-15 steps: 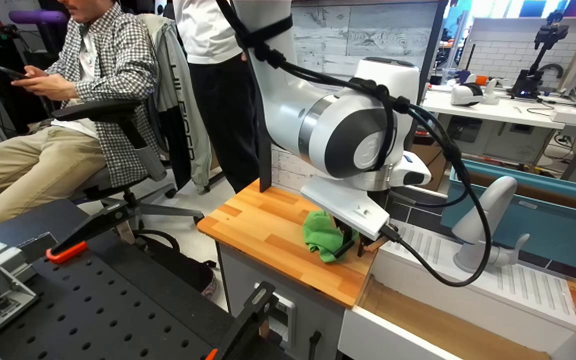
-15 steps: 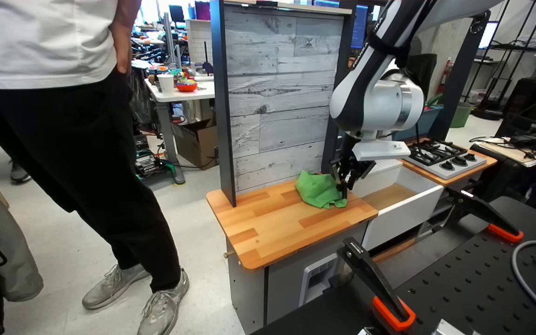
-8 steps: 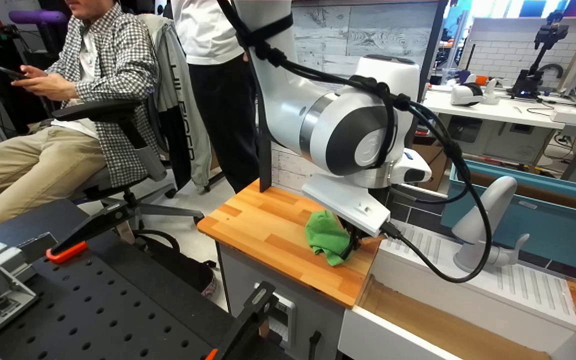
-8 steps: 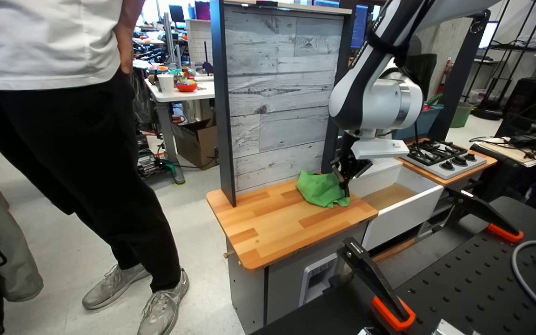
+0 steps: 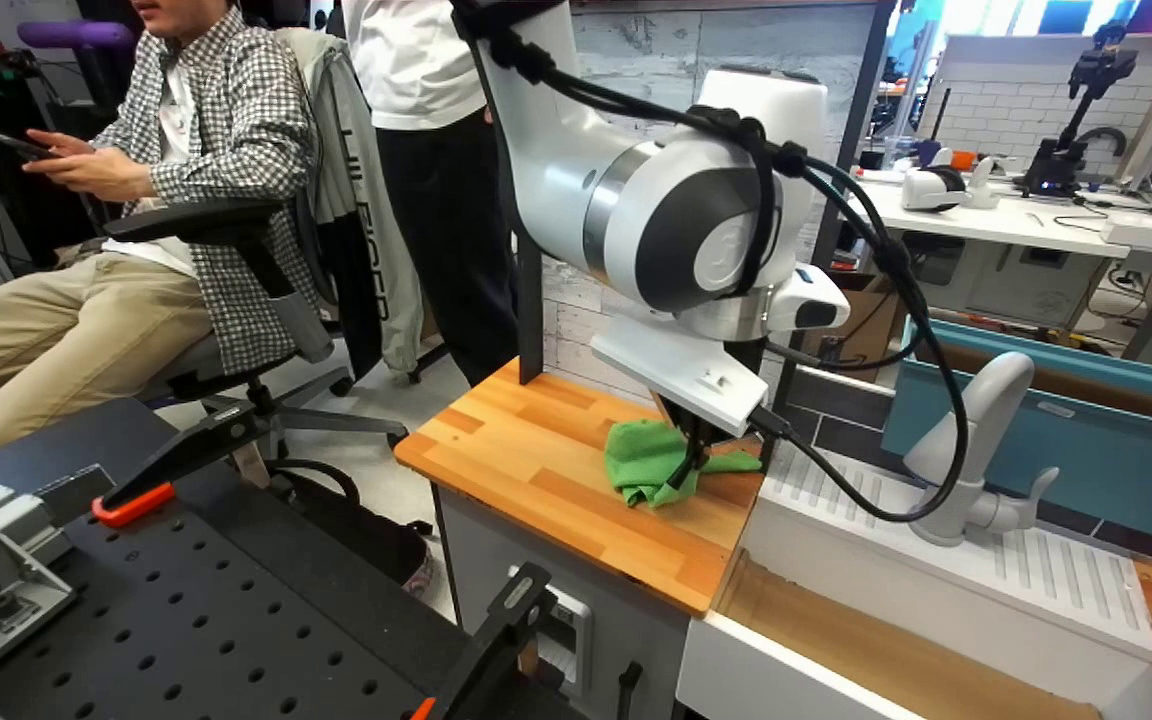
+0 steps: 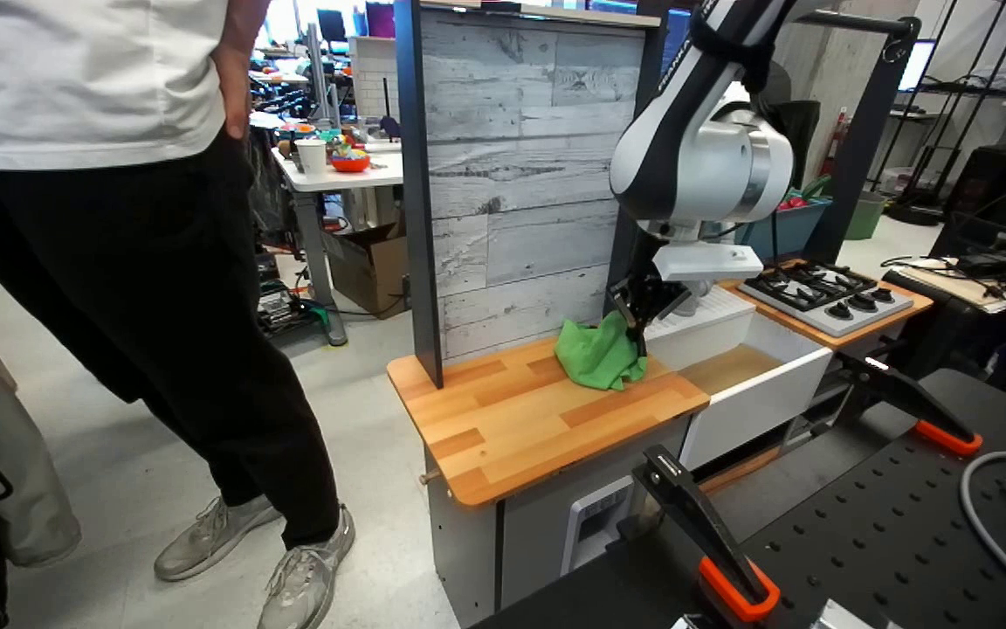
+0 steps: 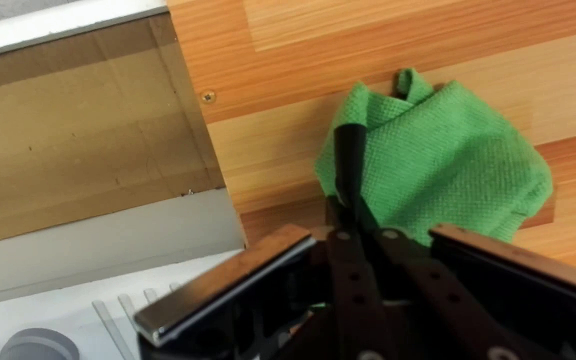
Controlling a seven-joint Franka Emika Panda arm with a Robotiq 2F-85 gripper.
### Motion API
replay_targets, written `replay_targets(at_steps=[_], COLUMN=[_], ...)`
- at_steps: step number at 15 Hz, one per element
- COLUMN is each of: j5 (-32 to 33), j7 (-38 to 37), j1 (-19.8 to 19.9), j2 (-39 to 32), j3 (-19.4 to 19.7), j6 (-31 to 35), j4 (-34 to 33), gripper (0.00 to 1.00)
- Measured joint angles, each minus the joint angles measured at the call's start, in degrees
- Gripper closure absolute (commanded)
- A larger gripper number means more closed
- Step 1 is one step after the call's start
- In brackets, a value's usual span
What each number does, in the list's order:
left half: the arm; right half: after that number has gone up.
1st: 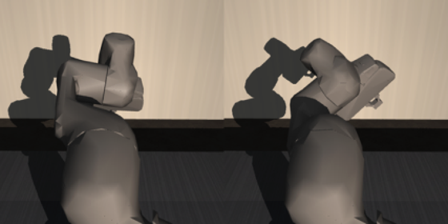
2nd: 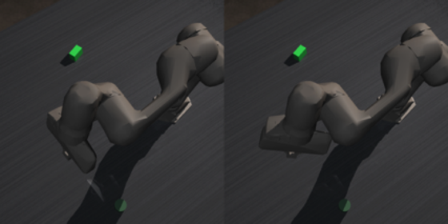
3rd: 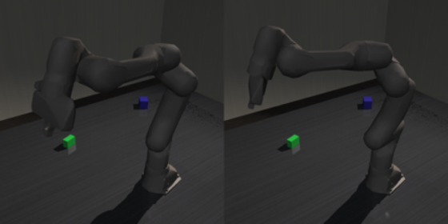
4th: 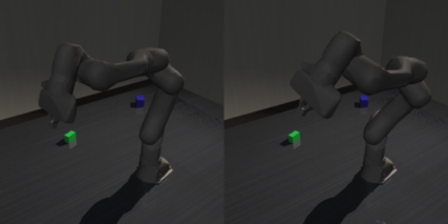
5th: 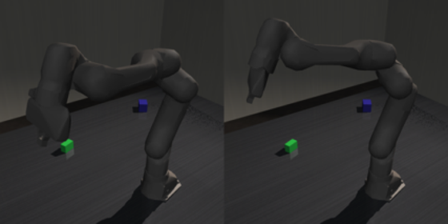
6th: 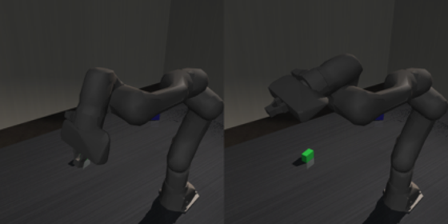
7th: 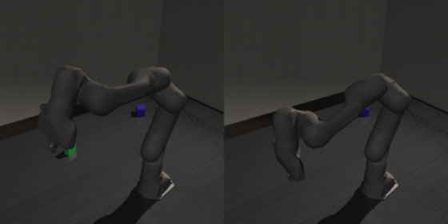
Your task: Unfold the green cloth
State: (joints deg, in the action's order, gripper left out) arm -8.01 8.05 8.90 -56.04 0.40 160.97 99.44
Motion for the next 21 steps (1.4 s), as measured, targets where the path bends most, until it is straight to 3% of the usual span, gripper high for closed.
replay_targets(at_steps=[10,21], j5=[2.0,8.0], j7=[3.5,4.7], j1=[-1.4,-6.3], j2=[14.5,12.2], j3=[-5.5,-6.0], j6=[1.2,0.3], j4=[14.9,14.8], gripper=[0.99,0.99])
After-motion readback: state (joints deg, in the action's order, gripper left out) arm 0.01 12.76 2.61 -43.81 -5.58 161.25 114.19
